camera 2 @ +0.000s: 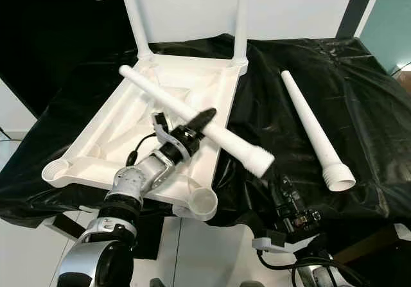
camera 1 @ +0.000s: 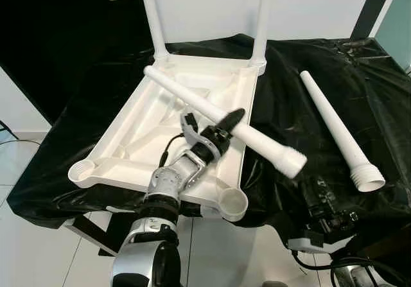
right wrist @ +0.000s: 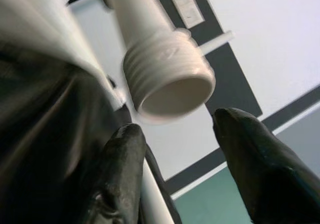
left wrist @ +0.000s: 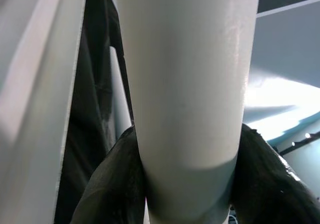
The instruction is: Building children table
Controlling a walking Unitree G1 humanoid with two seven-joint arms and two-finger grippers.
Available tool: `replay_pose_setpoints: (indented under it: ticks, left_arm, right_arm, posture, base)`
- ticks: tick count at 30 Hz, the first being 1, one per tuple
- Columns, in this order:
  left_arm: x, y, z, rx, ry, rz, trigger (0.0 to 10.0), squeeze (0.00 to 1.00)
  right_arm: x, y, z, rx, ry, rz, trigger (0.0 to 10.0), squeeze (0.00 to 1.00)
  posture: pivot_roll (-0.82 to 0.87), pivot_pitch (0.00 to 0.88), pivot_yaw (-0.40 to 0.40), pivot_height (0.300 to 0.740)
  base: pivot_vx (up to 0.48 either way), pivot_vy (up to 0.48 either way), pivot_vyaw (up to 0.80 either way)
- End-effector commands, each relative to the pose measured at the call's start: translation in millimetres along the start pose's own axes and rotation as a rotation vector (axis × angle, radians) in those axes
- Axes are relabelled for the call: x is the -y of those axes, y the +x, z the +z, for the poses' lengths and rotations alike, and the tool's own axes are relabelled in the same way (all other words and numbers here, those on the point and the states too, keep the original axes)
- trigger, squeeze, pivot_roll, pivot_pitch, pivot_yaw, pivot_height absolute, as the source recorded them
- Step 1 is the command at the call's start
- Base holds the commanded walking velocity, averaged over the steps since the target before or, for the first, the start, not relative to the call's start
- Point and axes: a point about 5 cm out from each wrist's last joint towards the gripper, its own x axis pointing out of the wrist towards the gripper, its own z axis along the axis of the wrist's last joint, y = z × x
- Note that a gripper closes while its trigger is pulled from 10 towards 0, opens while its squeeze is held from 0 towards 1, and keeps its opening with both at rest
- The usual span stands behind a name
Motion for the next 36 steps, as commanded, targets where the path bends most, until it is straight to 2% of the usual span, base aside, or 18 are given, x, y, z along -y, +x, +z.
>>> replay_pose_setpoints:
  ticks: [1, 3, 5, 6, 8, 9, 10, 11, 12, 14, 16, 18, 19, 21, 33, 34, 35, 36]
  left_arm:
    - [21.1, -0.3, 2, 0.006, 0.001, -0.341, 0.0, 0.00]
    - [23.7, 0.7, 4, 0.015, 0.001, -0.349, 0.0, 0.00]
    - [30.7, 3.6, 9, 0.044, 0.007, -0.369, 0.0, 0.00]
    - [30.7, 3.6, 9, 0.044, 0.007, -0.369, 0.0, 0.00]
    - [40.2, 7.8, 16, 0.077, 0.019, -0.398, 0.0, 0.00]
    - [40.2, 7.8, 16, 0.077, 0.019, -0.398, 0.0, 0.00]
    - [43.2, 9.2, 18, 0.083, 0.024, -0.408, 0.0, 0.00]
    - [43.2, 9.2, 18, 0.083, 0.024, -0.408, 0.0, 0.00]
    - [45.9, 10.5, 19, 0.081, 0.032, -0.416, 0.0, 0.00]
    - [47.9, 11.6, 17, 0.072, 0.042, -0.425, 0.0, 0.00]
    - [48.3, 11.9, 17, 0.069, 0.044, -0.426, 0.0, 0.00]
    - [48.3, 11.9, 17, 0.069, 0.044, -0.426, 0.0, 0.00]
    - [47.4, 12.1, 15, 0.069, 0.048, -0.420, 0.0, 0.00]
    - [46.9, 11.9, 14, 0.068, 0.052, -0.417, 0.0, 0.00]
    - [44.0, 5.8, 12, 0.073, 0.077, -0.395, 0.0, 0.00]
    - [43.7, 4.8, 11, 0.072, 0.077, -0.393, 0.0, 0.00]
    - [43.7, 4.8, 11, 0.072, 0.077, -0.393, 0.0, 0.00]
    - [43.8, 4.4, 9, 0.065, 0.079, -0.393, 0.0, 0.00]
  right_arm:
    - [5.0, 4.0, -1, -0.027, 0.039, -0.017, 10.0, 0.00]
    - [9.5, 7.8, -2, -0.081, 0.100, -0.032, 10.0, 0.00]
    - [22.3, 19.8, -1, -0.229, 0.290, -0.051, 10.0, 0.00]
    - [22.3, 19.8, -1, -0.229, 0.290, -0.051, 10.0, 0.00]
    - [21.1, 24.5, -1, -0.460, 0.668, -0.039, 10.0, 0.00]
    - [21.1, 24.5, -1, -0.460, 0.668, -0.039, 10.0, 0.00]
    - [19.6, 25.4, -1, -0.521, 0.807, -0.042, 10.0, 0.00]
    - [19.6, 25.4, -1, -0.521, 0.807, -0.042, 10.0, 0.00]
    - [18.0, 27.1, -3, -0.592, 0.969, -0.053, 10.0, 0.00]
    - [16.9, 30.8, -7, -0.675, 1.167, -0.080, 10.0, 0.00]
    - [15.4, 32.4, -8, -0.700, 1.248, -0.075, 10.0, 0.00]
    - [15.4, 32.4, -8, -0.700, 1.248, -0.075, 10.0, 0.00]
    - [8.3, 37.7, -10, -0.752, 1.361, -0.033, 10.0, 0.00]
    - [2.5, 40.6, -11, -0.783, 1.414, 0.000, 10.0, 0.00]
    - [-22.6, 34.7, -18, -0.991, 1.411, 0.179, 10.0, 0.00]
    - [-24.3, 32.5, -20, -1.026, 1.403, 0.192, 8.3, 0.00]
    - [-24.3, 32.5, -20, -1.026, 1.403, 0.192, 8.3, 0.00]
    - [-25.0, 30.7, -22, -1.050, 1.399, 0.199, 0.0, 0.00]
  posture:
    - [-0.21, 0.000, 0.083, 0.740]
    - [-0.21, 0.000, 0.083, 0.740]
    - [-0.21, 0.000, 0.079, 0.740]
    - [-0.21, 0.000, 0.079, 0.740]
    - [-0.23, 0.000, 0.079, 0.740]
    - [-0.23, 0.000, 0.079, 0.740]
    - [-0.23, 0.000, 0.080, 0.740]
    - [-0.23, 0.000, 0.080, 0.740]
    - [-0.23, 0.000, 0.080, 0.740]
    - [-0.23, 0.000, 0.079, 0.740]
    - [-0.24, 0.000, 0.078, 0.740]
    - [-0.24, 0.000, 0.078, 0.740]
    - [-0.23, 0.000, 0.072, 0.740]
    - [-0.23, 0.000, 0.069, 0.740]
    - [-0.20, 0.001, 0.056, 0.740]
    - [-0.20, 0.004, 0.056, 0.740]
    - [-0.20, 0.004, 0.056, 0.740]
    - [-0.20, 0.006, 0.057, 0.740]
  base:
    - [0.000, 0.000, 0.00]
    - [0.000, 0.000, 0.00]
    - [0.000, 0.000, 0.00]
    - [0.000, 0.000, 0.00]
    - [0.000, 0.000, 0.00]
    - [0.000, 0.000, 0.00]
    - [0.000, 0.000, 0.00]
    - [0.000, 0.000, 0.00]
    - [0.000, 0.000, 0.00]
    - [0.000, 0.000, 0.00]
    - [0.000, 0.000, 0.00]
    - [0.000, 0.000, 0.00]
    - [0.000, 0.000, 0.00]
    - [0.000, 0.000, 0.00]
    - [0.000, 0.000, 0.00]
    - [0.000, 0.000, 0.00]
    - [0.000, 0.000, 0.00]
    - [0.000, 0.000, 0.00]
